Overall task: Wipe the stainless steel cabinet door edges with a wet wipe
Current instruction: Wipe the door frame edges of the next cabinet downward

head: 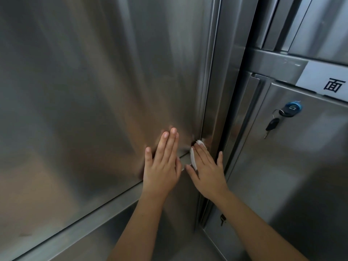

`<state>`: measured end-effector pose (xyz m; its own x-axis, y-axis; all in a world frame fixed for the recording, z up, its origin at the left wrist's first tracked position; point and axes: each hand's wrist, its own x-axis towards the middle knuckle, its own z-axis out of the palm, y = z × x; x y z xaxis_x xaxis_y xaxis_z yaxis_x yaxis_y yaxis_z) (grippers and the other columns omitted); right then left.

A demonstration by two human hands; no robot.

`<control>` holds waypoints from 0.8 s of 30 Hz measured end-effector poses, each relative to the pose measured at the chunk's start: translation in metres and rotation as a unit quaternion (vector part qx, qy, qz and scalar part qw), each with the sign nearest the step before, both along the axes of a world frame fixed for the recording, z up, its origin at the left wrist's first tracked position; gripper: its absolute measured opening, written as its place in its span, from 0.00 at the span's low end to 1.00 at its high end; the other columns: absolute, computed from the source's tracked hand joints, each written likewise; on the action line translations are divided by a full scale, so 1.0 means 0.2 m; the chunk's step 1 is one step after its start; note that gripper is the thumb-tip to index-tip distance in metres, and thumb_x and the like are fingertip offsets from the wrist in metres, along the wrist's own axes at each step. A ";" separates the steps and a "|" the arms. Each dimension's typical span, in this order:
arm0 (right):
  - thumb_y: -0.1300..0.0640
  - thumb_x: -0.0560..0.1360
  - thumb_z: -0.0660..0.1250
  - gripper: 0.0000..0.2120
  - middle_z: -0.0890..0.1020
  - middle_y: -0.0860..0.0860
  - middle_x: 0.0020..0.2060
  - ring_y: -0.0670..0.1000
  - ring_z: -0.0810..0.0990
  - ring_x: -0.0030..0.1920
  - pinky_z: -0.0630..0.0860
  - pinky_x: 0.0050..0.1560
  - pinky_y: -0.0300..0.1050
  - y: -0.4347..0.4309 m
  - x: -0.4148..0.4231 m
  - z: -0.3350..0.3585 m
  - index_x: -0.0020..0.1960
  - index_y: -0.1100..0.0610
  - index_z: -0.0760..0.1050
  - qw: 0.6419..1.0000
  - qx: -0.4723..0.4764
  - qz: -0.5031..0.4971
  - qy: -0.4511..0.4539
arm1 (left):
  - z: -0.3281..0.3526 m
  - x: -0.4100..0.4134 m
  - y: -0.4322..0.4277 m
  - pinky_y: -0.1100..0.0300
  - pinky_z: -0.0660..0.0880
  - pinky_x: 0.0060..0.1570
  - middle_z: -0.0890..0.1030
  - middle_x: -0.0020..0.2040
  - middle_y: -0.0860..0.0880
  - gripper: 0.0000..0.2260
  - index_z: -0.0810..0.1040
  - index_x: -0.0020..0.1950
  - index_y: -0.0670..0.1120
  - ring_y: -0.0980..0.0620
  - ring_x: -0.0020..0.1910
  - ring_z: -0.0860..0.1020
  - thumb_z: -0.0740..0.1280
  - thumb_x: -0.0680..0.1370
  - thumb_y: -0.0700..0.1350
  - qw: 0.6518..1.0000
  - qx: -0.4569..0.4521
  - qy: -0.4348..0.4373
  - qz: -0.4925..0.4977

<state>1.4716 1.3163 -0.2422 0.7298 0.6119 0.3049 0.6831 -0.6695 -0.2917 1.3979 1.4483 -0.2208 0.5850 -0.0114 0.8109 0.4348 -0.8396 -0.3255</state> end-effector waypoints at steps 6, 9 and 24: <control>0.44 0.80 0.51 0.28 0.50 0.45 0.76 0.38 0.38 0.72 0.33 0.70 0.55 -0.02 0.00 0.00 0.76 0.53 0.51 0.999 0.031 0.020 0.016 | 0.00 -0.01 0.00 0.45 0.39 0.70 0.47 0.77 0.47 0.28 0.54 0.76 0.43 0.51 0.76 0.45 0.55 0.77 0.48 1.000 0.001 0.005 0.006; 0.47 0.81 0.54 0.26 0.55 0.48 0.75 0.41 0.44 0.73 0.37 0.70 0.58 -0.03 0.01 -0.02 0.75 0.54 0.55 0.998 0.052 0.035 0.001 | -0.01 0.00 0.00 0.45 0.43 0.70 0.43 0.77 0.47 0.29 0.52 0.76 0.43 0.51 0.76 0.46 0.55 0.77 0.49 1.000 -0.008 0.009 0.005; 0.61 0.67 0.75 0.25 0.77 0.58 0.61 0.57 0.76 0.63 0.70 0.59 0.62 -0.10 0.08 0.00 0.62 0.63 0.76 0.983 0.074 0.094 -0.137 | 0.00 0.01 -0.01 0.44 0.37 0.70 0.46 0.77 0.47 0.29 0.56 0.76 0.43 0.49 0.76 0.47 0.57 0.76 0.50 0.999 0.017 0.007 0.046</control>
